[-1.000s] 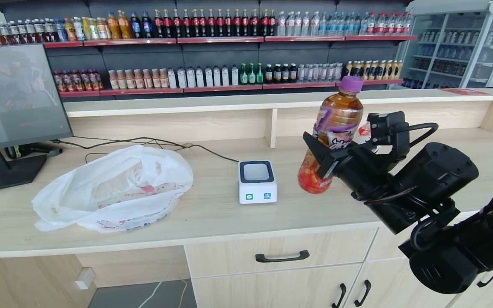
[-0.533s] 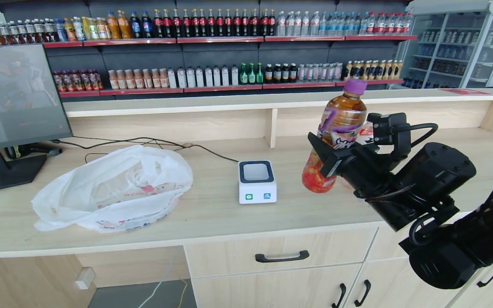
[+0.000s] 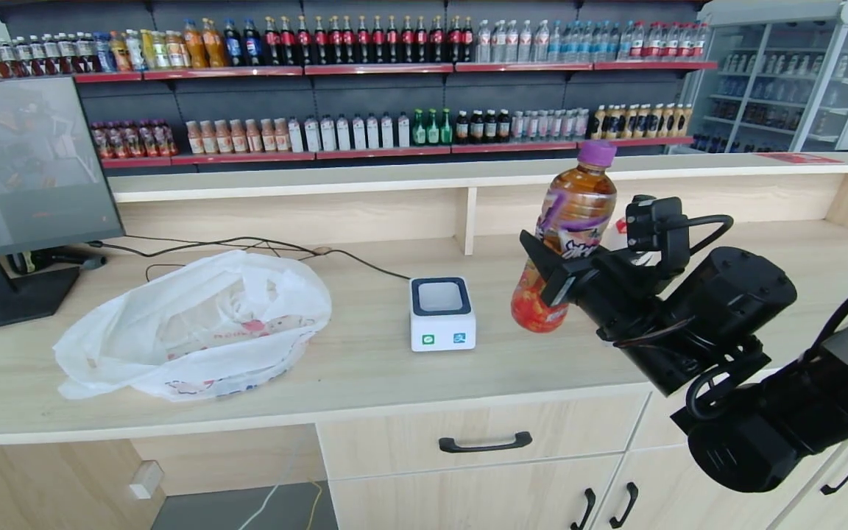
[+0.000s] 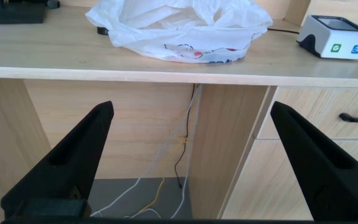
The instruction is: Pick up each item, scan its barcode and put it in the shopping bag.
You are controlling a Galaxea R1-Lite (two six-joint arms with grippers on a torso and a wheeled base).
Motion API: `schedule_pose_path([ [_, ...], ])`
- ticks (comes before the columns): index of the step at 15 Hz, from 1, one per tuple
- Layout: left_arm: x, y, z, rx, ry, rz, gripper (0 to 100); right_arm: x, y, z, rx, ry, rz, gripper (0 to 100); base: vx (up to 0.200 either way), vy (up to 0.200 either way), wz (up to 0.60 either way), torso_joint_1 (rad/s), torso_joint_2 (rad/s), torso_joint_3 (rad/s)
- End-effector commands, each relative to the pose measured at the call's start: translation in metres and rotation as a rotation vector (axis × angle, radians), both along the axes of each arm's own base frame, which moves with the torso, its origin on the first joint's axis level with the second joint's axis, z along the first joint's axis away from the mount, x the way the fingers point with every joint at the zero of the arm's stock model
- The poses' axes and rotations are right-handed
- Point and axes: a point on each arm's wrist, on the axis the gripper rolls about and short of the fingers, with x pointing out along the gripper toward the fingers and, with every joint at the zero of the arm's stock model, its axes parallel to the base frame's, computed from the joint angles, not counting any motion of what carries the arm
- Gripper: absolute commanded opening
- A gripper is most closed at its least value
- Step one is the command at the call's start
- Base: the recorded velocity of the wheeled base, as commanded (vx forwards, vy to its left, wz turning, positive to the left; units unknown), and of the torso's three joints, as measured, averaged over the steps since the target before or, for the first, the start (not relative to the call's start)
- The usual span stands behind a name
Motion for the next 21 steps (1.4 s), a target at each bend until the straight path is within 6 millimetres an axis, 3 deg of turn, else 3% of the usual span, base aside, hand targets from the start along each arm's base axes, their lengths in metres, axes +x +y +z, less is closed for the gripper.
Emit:
schedule_pose_path([
  [1, 0.0, 0.0, 0.0, -0.001, -0.001, 0.001, 100, 0.001, 0.001, 0.0, 0.001, -0.001, 0.0, 0, 0.0, 0.2, 0.0, -0.007, 0.01, 0.002],
  [7, 0.0, 0.0, 0.0, -0.001, -0.001, 0.001, 100, -0.004, 0.004, 0.004, -0.015, -0.024, 0.007, 0, 0.0, 0.2, 0.0, 0.006, 0.0, 0.001],
  [13, 0.0, 0.0, 0.0, 0.004, -0.001, -0.001, 100, -0.001, -0.008, 0.016, 0.026, -0.045, -0.004, 0, 0.0, 0.0, 0.0, 0.0, 0.0, 0.0],
  [16, 0.0, 0.0, 0.0, 0.002, -0.001, -0.001, 100, 0.007, -0.026, 0.019, 0.044, -0.048, 0.011, 0, 0.0, 0.0, 0.0, 0.0, 0.0, 0.0],
  [21, 0.0, 0.0, 0.0, 0.002, -0.001, 0.001, 100, 0.022, -0.016, 0.024, 0.15, -0.039, 0.127, 0, 0.0, 0.0, 0.0, 0.0, 0.0, 0.0],
])
